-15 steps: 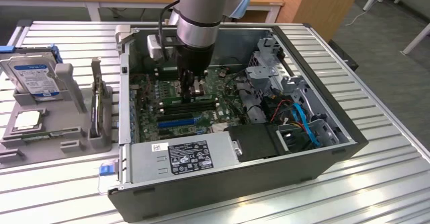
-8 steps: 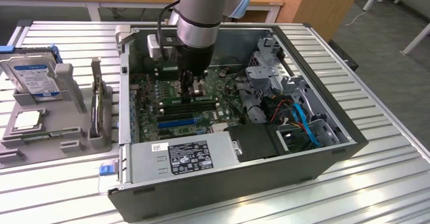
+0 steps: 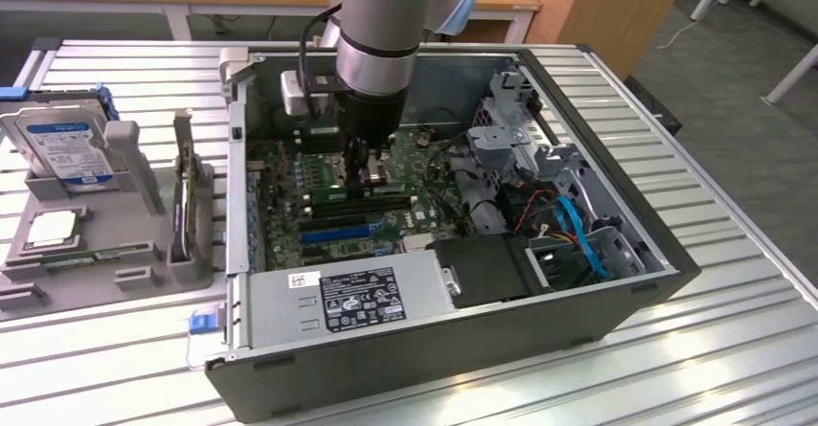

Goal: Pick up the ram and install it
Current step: 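Insert the ram into the slot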

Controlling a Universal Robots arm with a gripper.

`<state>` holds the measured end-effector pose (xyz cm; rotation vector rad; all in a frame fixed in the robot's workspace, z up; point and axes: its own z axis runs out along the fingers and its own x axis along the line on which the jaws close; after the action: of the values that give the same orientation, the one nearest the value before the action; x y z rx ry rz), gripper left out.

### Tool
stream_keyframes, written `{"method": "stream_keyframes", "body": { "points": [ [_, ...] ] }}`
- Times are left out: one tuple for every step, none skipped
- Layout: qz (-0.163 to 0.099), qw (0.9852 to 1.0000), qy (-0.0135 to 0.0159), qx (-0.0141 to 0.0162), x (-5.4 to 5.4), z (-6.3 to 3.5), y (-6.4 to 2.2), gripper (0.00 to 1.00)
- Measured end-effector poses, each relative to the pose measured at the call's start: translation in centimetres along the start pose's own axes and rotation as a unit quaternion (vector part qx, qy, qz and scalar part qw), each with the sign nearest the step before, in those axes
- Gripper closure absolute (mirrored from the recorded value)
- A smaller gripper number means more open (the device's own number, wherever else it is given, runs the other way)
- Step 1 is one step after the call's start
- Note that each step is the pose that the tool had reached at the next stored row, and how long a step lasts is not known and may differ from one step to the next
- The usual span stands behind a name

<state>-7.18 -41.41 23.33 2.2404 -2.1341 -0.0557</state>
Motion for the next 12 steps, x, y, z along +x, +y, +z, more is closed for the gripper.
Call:
{"method": "stream_keyframes", "body": {
  "points": [
    [0.0,1.0,0.0,0.0,0.0,0.0,0.0,0.86],
    [0.0,1.0,0.0,0.0,0.0,0.0,0.01,0.86],
    [0.0,1.0,0.0,0.0001,0.0,0.0,0.02,0.86],
    [0.0,1.0,0.0,0.0001,0.0,0.0,0.02,0.86],
    [0.0,1.0,0.0,0.0001,0.0,0.0,0.02,0.86],
    [0.0,1.0,0.0,0.0001,-0.01,0.01,0.03,0.86],
    [0.0,1.0,0.0,0.0001,0.0,0.0,0.02,0.86],
    [0.0,1.0,0.0,0.0001,0.0,0.0,0.02,0.86],
    [0.0,1.0,0.0,0.0001,0.0,0.0,0.03,0.86],
    [0.0,1.0,0.0,0.0001,0.0,0.01,0.02,0.86],
    [0.0,1.0,0.0,0.0001,0.0,0.01,0.02,0.86],
    [0.0,1.0,0.0,0.0001,0.0,0.02,0.02,0.86]
  ]
}}
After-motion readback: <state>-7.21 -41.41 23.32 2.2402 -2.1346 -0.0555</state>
